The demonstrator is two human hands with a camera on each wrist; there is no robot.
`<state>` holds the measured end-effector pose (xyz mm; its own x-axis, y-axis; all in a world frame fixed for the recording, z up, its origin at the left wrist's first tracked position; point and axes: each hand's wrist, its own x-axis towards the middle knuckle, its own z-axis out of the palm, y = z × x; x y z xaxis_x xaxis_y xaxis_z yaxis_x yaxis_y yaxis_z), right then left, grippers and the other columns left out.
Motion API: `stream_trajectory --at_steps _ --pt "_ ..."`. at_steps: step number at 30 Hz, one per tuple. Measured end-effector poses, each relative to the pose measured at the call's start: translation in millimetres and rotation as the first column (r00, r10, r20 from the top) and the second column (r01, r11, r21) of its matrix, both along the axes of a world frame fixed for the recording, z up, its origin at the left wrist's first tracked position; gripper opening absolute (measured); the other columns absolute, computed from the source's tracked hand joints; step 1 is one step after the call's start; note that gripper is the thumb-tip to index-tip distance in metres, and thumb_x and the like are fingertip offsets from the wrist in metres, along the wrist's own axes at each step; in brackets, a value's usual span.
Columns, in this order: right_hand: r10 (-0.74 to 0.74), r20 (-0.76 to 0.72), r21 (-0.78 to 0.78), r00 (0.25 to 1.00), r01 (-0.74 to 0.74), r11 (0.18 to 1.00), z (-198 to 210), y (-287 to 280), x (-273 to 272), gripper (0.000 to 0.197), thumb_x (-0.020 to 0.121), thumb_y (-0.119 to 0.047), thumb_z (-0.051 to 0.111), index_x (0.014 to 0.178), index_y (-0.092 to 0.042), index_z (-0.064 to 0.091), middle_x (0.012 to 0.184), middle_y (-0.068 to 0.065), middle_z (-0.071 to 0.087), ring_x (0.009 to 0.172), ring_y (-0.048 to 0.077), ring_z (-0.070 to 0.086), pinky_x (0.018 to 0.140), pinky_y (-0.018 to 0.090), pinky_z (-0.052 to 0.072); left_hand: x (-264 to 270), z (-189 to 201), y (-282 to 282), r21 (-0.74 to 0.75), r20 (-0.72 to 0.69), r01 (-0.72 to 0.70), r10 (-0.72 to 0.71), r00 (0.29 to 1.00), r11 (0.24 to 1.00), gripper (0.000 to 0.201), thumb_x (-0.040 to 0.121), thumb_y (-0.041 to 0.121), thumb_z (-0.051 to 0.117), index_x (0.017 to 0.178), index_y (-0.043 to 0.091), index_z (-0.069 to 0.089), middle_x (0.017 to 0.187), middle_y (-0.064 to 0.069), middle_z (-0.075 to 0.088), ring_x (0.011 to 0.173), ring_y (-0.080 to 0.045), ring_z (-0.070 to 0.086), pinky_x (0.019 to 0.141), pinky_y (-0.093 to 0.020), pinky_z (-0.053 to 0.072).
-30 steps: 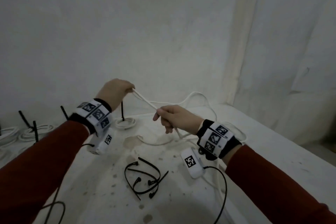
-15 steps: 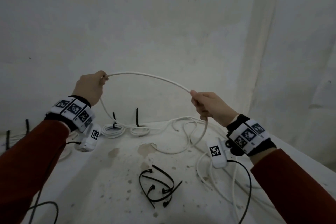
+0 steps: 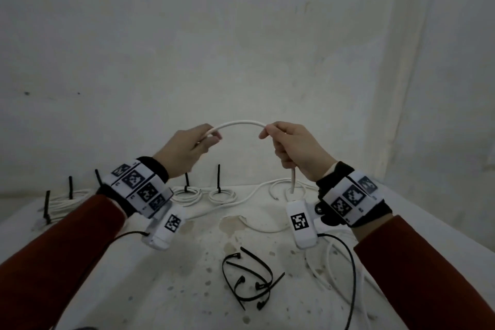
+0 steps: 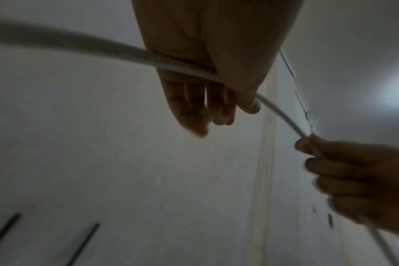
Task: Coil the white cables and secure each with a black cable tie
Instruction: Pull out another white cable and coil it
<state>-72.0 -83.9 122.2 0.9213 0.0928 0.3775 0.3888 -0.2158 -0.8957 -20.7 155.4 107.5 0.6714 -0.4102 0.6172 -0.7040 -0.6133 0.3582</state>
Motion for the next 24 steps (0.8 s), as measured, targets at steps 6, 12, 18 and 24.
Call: stream_trajectory --at_steps 6,12,18,24 --pt "0.220 -0.182 0.209 0.958 -0.181 0.961 -4.0 -11.4 -13.1 0.030 0.101 -0.029 0.042 0.080 -0.013 0.055 0.052 -0.006 0.022 0.040 0.006 0.016 0.037 0.016 0.014 3.1 20.0 18.4 -0.084 0.185 -0.136 0.150 0.971 0.987 0.026 0.100 0.032 0.037 0.087 0.020 0.056 0.059 -0.010 0.048 0.051 -0.023 0.042 0.053 -0.032 0.033" --pt "0.510 -0.138 0.457 0.849 -0.402 0.794 -2.8 -22.2 -34.7 0.025 0.096 -0.024 0.039 0.081 -0.013 0.057 0.052 -0.006 0.034 0.045 0.008 0.030 0.044 0.019 0.031 13.2 30.6 41.2 -0.084 0.164 -0.199 0.211 0.964 0.976 0.027 0.100 0.035 0.036 0.088 0.026 0.059 0.062 -0.007 0.051 0.056 -0.025 0.048 0.050 -0.019 0.031" --pt "0.607 0.268 0.744 0.748 -0.561 0.362 9.5 -19.7 -45.2 0.033 0.094 -0.016 0.044 0.118 -0.009 0.066 0.089 -0.005 0.072 0.085 0.012 0.067 0.084 0.030 0.053 14.6 4.5 29.1 -0.248 0.031 -0.062 0.072 0.997 0.967 0.021 0.101 0.031 0.037 0.085 0.034 0.051 0.068 0.002 0.051 0.057 -0.008 0.046 0.058 -0.026 0.038" --pt "0.646 0.283 0.727 0.709 -0.598 0.337 -3.3 -20.0 -49.9 0.032 0.095 -0.008 0.049 0.124 -0.003 0.061 0.126 0.004 0.064 0.119 0.019 0.059 0.102 0.044 0.045 14.6 -22.1 22.6 -0.312 0.169 -0.086 0.144 0.975 0.946 0.022 0.099 0.020 0.045 0.083 0.030 0.057 0.061 -0.005 0.052 0.052 -0.014 0.044 0.049 -0.020 0.033"
